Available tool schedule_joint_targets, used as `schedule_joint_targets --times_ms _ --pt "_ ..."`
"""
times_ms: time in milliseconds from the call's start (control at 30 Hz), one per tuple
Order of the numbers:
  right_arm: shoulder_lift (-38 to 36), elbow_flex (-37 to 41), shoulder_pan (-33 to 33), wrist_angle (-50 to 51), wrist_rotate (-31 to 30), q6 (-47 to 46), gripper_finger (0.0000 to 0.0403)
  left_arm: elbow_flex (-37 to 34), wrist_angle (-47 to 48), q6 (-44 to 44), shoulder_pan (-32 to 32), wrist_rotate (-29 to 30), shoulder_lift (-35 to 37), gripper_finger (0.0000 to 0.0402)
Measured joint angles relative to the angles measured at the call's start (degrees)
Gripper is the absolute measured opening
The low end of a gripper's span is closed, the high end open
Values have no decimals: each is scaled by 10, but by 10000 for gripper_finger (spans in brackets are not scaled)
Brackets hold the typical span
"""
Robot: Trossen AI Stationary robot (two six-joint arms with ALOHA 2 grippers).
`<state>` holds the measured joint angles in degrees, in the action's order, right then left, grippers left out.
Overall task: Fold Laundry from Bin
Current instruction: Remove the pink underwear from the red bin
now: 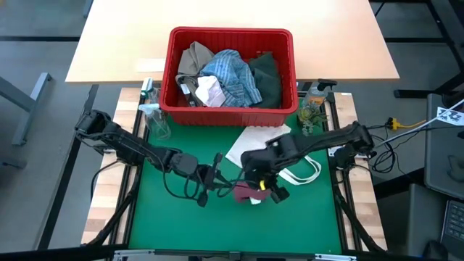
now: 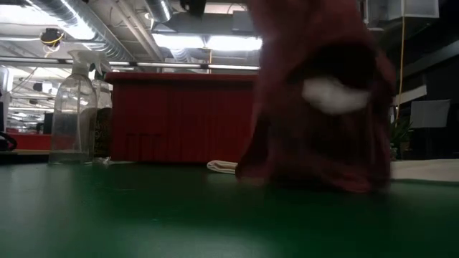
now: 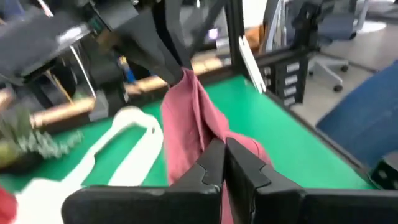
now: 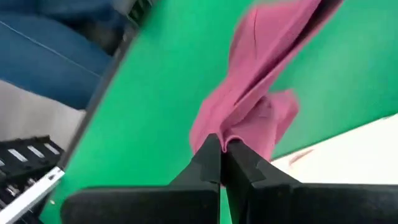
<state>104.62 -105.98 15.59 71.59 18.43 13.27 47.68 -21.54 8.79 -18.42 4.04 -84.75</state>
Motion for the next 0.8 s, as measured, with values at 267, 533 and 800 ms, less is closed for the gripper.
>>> schedule_joint_targets --times_ms 267,533,800 --pt "-1 95 0 -80 -21 -54 9 0 90 -71 -5 2 0 1" --pt "-2 98 1 -85 -115 -99 52 0 99 -87 -5 -2 -2 0" --pt "-2 98 2 -79 -116 -144 144 0 127 -109 -6 -4 -3 0"
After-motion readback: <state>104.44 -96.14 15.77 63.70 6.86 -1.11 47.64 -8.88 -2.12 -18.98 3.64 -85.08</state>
